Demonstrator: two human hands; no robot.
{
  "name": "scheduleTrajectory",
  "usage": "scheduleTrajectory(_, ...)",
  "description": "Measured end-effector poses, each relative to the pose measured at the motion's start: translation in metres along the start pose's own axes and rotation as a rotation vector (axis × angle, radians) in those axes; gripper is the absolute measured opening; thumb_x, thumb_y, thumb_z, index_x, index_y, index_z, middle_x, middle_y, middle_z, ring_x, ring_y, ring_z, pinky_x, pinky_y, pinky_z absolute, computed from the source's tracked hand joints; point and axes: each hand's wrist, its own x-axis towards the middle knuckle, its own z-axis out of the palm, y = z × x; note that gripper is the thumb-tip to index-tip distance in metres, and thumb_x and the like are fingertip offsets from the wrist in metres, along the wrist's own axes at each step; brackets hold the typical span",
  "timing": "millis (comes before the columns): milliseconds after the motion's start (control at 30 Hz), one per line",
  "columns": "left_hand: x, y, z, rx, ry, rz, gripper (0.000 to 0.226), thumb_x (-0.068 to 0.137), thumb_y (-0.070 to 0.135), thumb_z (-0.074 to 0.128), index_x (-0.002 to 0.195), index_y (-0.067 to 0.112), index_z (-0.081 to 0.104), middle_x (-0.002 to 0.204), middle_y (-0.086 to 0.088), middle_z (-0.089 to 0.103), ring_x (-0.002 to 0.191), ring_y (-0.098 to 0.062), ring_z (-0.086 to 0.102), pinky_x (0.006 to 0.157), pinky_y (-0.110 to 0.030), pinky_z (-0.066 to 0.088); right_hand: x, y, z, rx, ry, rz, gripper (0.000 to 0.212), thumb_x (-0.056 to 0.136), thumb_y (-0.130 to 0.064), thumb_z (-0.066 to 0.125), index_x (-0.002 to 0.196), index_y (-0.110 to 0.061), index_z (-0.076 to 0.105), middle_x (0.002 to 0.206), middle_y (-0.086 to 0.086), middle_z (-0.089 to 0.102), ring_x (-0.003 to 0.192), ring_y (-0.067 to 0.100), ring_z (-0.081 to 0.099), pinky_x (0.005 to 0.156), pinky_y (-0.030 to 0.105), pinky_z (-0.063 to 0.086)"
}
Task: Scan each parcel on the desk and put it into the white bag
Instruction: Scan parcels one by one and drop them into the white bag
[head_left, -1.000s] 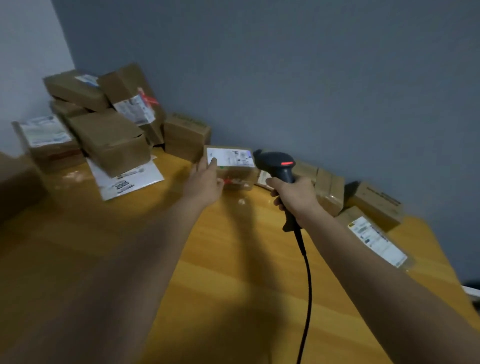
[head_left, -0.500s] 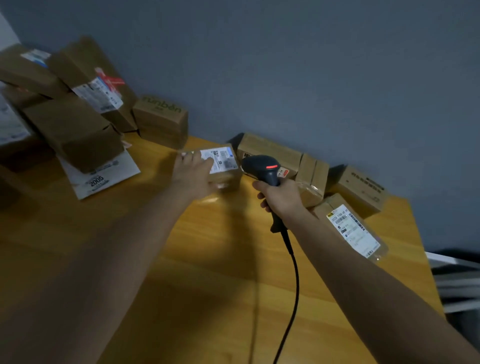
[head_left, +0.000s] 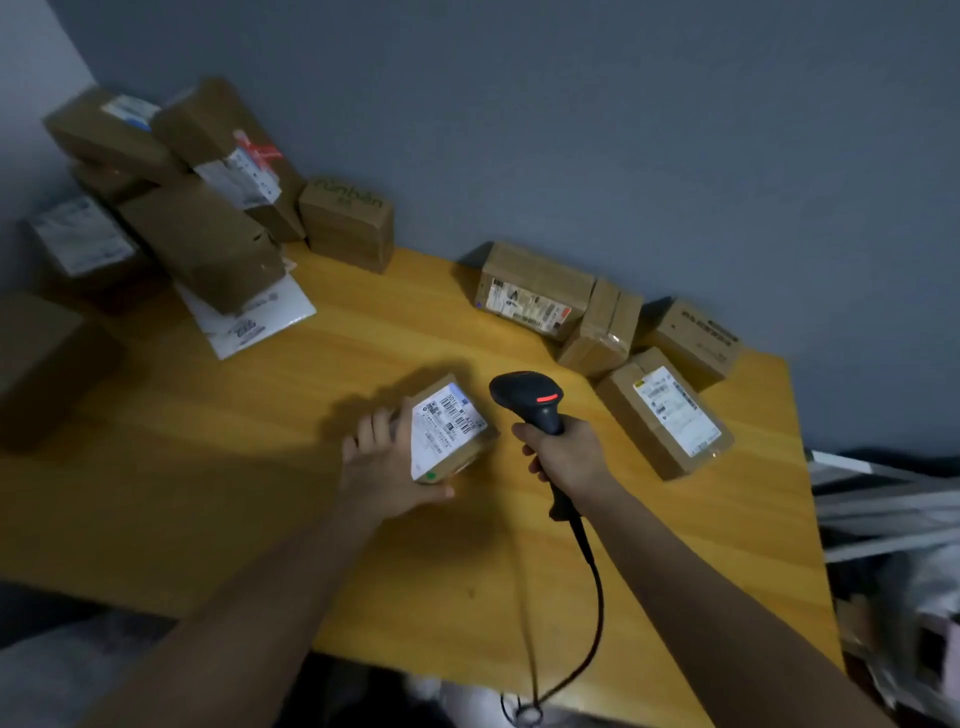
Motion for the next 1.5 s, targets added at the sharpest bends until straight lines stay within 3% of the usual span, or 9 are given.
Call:
scheduleTrajectory(267,-0.127,-0.023,0.029,-0.021,-0.133,-0.2,0.139,0.054,0.086,0.062,0.153,0.014,-0.005,0.136,-0.009,0.027,0.125,-0.028,0.032,0.097,-0.041,0.035,-0.105,0.056,0.01,-0.123,-0.054,0.048,0.027,0.086,-0.021,0.07,0.088,0.006,0.066,0.07,0.013,0.062,0.047,0.015,0.054,0.054,0.031,0.043)
scheduleTrajectory(433,-0.142,-0.024,0.039,-0.681,-0.171,-0.309,0.096,0.084,0.033,0.073,0.149,0.003,0.01,0.138,-0.012,0.043,0.125,-0.034,0.046,0.098,-0.039,0.039,-0.124,0.061,0.015,-0.123,-0.055,0.05,0.027,0.085,-0.021,0.069,0.088,0.006,0.067,0.067,0.013,0.062,0.049,0.017,0.054,0.052,0.03,0.043)
scheduleTrajectory(567,-0.141,-0.023,0.039,-0.869,-0.14,-0.269,0.065,0.087,0.018,0.069,0.139,0.005,0.033,0.117,0.002,0.058,0.115,-0.023,0.058,0.097,-0.04,0.046,-0.131,0.063,0.016,-0.089,-0.072,0.066,0.023,0.085,-0.02,0.069,0.085,0.002,0.067,0.068,0.012,0.06,0.046,0.015,0.051,0.049,0.028,0.041)
scheduleTrajectory(700,-0.143,-0.013,0.031,-0.949,-0.166,-0.244,0.094,0.086,0.004,0.067,0.153,0.018,0.002,0.109,0.003,0.055,0.088,-0.022,0.063,0.06,-0.029,0.053,-0.142,0.07,0.016,-0.113,-0.161,0.091,0.022,0.086,-0.024,0.069,0.08,-0.003,0.066,0.067,0.011,0.061,0.047,0.017,0.051,0.048,0.028,0.041)
scheduleTrajectory(867,-0.149,-0.011,0.038,-1.02,-0.232,-0.254,0.101,0.088,0.001,0.065,0.154,0.031,-0.005,0.116,-0.007,0.06,0.07,-0.022,0.068,0.064,-0.036,0.06,-0.157,0.073,0.021,-0.161,-0.231,0.097,0.019,0.087,-0.022,0.067,0.084,-0.003,0.067,0.066,0.01,0.062,0.044,0.016,0.051,0.046,0.025,0.041)
scheduleTrajectory(967,-0.154,-0.014,0.039,-1.036,-0.217,-0.253,0.099,0.088,0.001,0.066,0.154,0.031,-0.002,0.113,-0.006,0.054,0.078,-0.025,0.067,0.068,-0.037,0.059,-0.159,0.076,0.021,-0.194,-0.219,0.082,0.019,0.087,-0.023,0.067,0.08,-0.005,0.067,0.065,0.011,0.063,0.046,0.017,0.053,0.047,0.026,0.042)
scheduleTrajectory(1067,-0.158,-0.019,0.038,-0.992,-0.158,-0.232,0.097,0.086,0.004,0.069,0.155,0.026,0.004,0.129,-0.013,0.052,0.104,-0.028,0.063,0.08,-0.044,0.057,-0.163,0.075,0.021,-0.22,-0.234,0.053,0.023,0.087,-0.025,0.067,0.084,-0.003,0.068,0.065,0.011,0.063,0.048,0.017,0.053,0.05,0.028,0.042)
scheduleTrajectory(1167,-0.16,-0.023,0.037,-0.923,-0.113,-0.22,0.09,0.086,0.005,0.068,0.154,0.015,0.01,0.14,-0.013,0.049,0.119,-0.019,0.052,0.095,-0.037,0.047,-0.165,0.07,0.024,-0.243,-0.228,0.033,0.022,0.085,-0.026,0.067,0.079,-0.005,0.068,0.064,0.01,0.064,0.049,0.018,0.054,0.053,0.029,0.044)
scheduleTrajectory(1500,-0.165,-0.029,0.034,-0.846,-0.161,-0.232,0.082,0.091,0.011,0.063,0.154,0.014,0.011,0.136,-0.014,0.053,0.13,-0.022,0.045,0.091,-0.023,0.032,-0.167,0.061,0.027,-0.279,-0.211,0.062,0.017,0.084,-0.026,0.066,0.074,-0.012,0.064,0.063,0.007,0.063,0.051,0.018,0.056,0.05,0.027,0.045)
